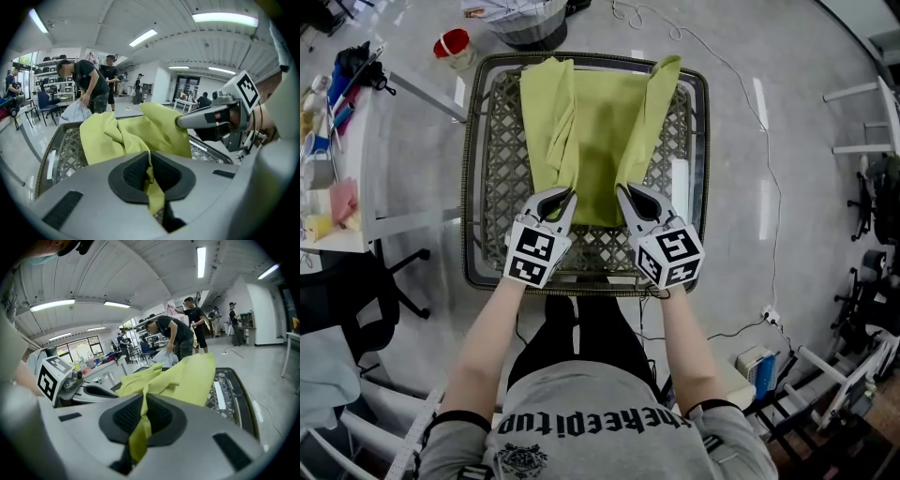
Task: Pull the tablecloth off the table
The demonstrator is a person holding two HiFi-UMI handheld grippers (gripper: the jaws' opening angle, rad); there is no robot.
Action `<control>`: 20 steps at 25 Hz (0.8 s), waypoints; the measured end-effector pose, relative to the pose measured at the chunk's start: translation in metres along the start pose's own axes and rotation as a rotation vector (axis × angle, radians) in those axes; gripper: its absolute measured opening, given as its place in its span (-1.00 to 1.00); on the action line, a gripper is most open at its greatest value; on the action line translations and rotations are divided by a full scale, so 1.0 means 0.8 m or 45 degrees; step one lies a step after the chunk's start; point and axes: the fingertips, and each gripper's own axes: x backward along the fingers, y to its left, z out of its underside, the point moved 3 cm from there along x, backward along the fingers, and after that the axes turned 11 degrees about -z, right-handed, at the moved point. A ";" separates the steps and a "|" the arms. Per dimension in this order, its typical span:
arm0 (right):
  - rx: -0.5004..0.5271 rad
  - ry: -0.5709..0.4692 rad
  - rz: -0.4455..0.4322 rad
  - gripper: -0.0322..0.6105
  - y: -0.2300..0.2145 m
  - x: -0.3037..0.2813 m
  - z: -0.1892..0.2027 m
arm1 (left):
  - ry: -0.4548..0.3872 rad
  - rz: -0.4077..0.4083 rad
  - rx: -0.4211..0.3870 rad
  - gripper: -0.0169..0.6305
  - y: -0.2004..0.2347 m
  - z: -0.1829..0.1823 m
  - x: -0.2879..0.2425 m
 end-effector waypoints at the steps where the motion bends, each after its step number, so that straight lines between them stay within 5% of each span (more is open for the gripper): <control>1: 0.004 0.006 -0.022 -0.83 0.004 -0.002 0.002 | 0.009 0.011 -0.011 -0.87 -0.003 0.003 -0.001; 10: 0.095 0.110 -0.263 -0.83 0.048 -0.012 0.030 | 0.042 0.116 -0.046 -0.87 -0.022 0.029 0.008; 20: 0.132 0.150 -0.306 -0.83 0.062 0.001 0.042 | -0.038 0.137 -0.116 -0.87 -0.022 0.019 0.034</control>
